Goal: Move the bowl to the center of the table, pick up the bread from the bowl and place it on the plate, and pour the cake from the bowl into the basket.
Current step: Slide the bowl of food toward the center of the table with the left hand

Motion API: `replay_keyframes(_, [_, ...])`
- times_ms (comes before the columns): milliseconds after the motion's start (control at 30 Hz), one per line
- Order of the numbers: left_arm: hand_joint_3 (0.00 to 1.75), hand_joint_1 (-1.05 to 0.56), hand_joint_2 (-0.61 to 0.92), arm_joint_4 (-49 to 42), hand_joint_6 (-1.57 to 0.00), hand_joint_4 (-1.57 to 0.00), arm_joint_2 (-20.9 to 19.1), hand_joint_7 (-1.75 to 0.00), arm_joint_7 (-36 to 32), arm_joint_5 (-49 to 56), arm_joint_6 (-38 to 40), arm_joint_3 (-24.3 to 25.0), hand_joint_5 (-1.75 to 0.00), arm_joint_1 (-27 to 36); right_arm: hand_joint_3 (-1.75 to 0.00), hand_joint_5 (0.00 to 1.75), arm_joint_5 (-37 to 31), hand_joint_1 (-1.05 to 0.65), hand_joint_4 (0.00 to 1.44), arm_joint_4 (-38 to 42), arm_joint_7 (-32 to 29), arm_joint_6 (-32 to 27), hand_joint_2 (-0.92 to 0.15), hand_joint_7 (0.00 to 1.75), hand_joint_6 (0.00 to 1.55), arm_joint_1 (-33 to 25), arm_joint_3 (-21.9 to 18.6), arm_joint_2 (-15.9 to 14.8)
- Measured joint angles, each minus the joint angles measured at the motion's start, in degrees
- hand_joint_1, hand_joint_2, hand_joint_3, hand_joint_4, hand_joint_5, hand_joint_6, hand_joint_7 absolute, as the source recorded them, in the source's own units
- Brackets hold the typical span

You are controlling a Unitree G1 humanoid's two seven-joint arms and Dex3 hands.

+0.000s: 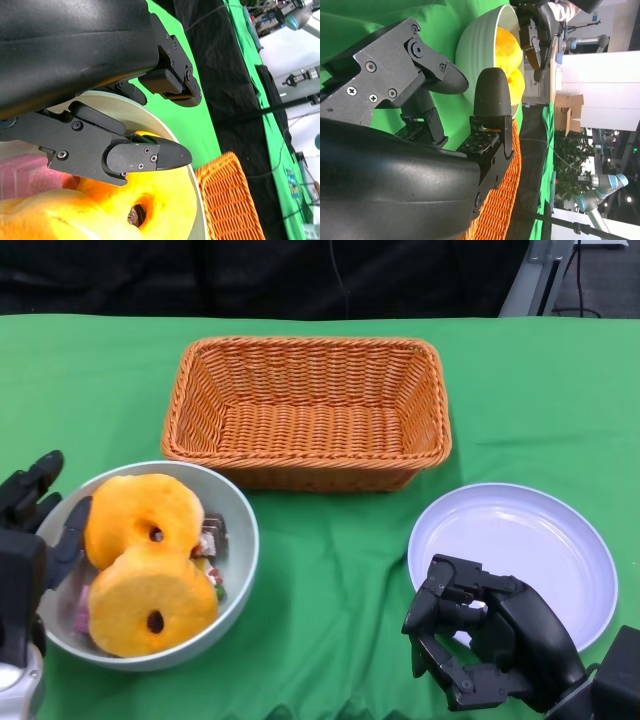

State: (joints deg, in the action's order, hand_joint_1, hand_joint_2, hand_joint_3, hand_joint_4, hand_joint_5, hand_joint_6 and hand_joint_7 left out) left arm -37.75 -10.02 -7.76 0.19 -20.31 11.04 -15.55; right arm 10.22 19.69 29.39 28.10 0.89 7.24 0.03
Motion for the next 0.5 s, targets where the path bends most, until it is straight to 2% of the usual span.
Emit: replay_keyframes(500, [0.45, -0.62, 0.92, 10.45, -0.55, -0.58, 5.26, 0.00, -0.10, 1.99, 3.73, -4.31, 0.00, 4.33, -1.18, 1.68, -0.12, -0.07, 0.73, 0.01, -0.21, 0.24, -0.47, 1.38, 0.65, 0.02, -0.05, 0.03])
